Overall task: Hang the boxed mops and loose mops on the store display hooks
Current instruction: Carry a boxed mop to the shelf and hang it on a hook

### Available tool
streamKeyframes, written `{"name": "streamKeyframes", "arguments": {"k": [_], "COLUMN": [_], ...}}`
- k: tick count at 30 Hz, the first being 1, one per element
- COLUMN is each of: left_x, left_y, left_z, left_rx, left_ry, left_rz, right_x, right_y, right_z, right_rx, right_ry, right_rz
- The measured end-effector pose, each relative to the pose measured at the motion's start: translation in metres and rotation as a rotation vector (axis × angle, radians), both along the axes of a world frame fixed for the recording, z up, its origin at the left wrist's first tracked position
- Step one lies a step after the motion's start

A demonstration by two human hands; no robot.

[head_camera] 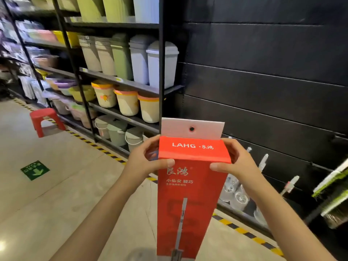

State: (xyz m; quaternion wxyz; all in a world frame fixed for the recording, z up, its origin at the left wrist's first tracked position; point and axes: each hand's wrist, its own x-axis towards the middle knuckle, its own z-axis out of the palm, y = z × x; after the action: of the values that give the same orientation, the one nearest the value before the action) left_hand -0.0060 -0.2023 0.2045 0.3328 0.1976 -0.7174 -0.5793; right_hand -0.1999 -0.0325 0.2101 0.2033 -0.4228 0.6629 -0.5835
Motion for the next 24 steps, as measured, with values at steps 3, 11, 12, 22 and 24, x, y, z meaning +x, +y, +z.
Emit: {"name": "streamKeyframes", "arguments": {"k": [3,11,12,22,24], "left_x": [-0.045,-0.157,-0.167,-0.265,-0.286], "left_y": [-0.047,-0.166,-0.181,-0.317,-0.348], "left_z": [-0.001,0.022,0.027,0.046,0.045], "left_rx": [0.004,-0.009,-0.018,-0.006,0.022], "left_ry": [0.018,0.075,0.084,0.167,0.202], "left_rz": [0.000,0.023,0.027,-0.019,-0.050], "right_x": [-0.040,-0.157,-0.170,-0.257,-0.268], "right_y": [-0.046,-0.169,-0.184,-0.319,-0.347], "right_z": [-0.001,0.018,0.021,0.032,0.033], "right_rx": [-0.016,-0.091,-0.102,-0.194,-0.239], "right_ry": [0.003,-0.023,-0.024,-0.043,-0.048], "right_rz": [-0.028,0.091,0.103,0.008,-0.044]}}
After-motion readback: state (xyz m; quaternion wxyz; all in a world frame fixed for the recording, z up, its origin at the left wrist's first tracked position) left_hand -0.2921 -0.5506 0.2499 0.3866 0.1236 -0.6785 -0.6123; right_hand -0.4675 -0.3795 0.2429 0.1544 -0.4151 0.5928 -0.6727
